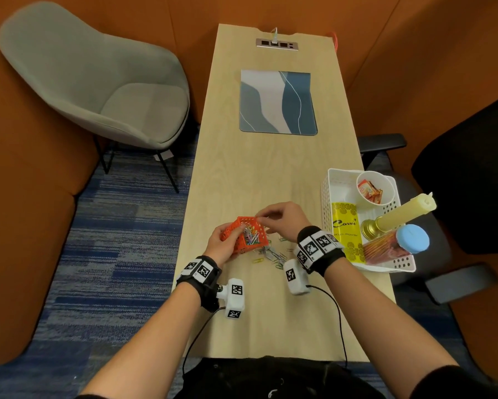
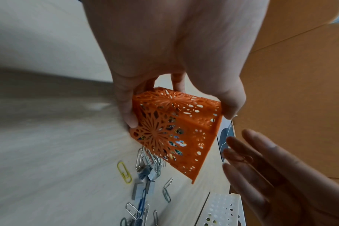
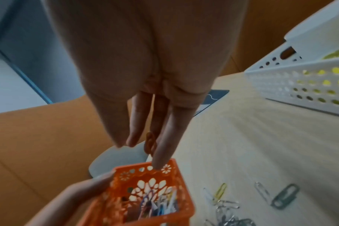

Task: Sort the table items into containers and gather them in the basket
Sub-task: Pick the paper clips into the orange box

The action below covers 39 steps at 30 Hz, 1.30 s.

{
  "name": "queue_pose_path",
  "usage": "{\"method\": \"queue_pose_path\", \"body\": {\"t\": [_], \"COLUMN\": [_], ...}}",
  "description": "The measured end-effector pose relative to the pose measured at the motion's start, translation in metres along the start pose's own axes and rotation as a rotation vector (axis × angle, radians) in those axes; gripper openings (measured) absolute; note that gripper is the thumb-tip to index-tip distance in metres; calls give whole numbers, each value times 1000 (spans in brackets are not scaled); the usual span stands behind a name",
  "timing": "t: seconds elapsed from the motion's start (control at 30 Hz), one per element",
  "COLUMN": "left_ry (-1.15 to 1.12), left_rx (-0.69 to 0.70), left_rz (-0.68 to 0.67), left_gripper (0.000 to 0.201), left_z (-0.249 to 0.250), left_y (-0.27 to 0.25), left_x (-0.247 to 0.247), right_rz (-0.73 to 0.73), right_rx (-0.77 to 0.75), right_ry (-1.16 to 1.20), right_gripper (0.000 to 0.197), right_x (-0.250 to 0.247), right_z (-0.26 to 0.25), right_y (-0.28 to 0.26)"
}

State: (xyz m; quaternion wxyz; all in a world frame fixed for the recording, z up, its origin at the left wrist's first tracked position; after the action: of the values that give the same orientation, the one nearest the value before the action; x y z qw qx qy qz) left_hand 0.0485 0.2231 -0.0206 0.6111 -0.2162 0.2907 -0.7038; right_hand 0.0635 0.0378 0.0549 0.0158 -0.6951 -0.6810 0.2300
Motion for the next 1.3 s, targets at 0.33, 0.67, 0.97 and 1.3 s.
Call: {"method": "queue_pose_path", "body": {"t": [0.33,0.67,0.97,1.3], "left_ry": [-118,-74,-52,18], "left_rx": [-40,-44,-29,-29], "left_rz": [51,40,-7,-47], "left_gripper": [46,50,49,48], "left_z": [-9,-16,-13,-7], "left_y": [1,0,0,-1], "left_x": [-33,-43,-34,-4], "right_rz": [28,73,263,-64], "right_rx": [266,26,282,30], "right_ry": [-642,-708,187,178], "right_gripper": [67,16,10,14], "right_x": [23,41,-5,11], "right_z": [106,92,96,-2], "right_y": [-17,0,-16,-8]}}
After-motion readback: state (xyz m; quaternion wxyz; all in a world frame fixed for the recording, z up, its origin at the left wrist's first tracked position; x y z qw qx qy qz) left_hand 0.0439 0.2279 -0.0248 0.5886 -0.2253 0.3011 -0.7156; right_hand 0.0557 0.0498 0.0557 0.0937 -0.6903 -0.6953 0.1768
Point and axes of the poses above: each hand's wrist, its own y-axis towards the middle knuckle, its own x-axis out of the palm, z = x × y, the point moved 8 cm from there along y, towards the middle knuckle, and after that the axes turned 6 degrees about y, right-handed, at the moved point
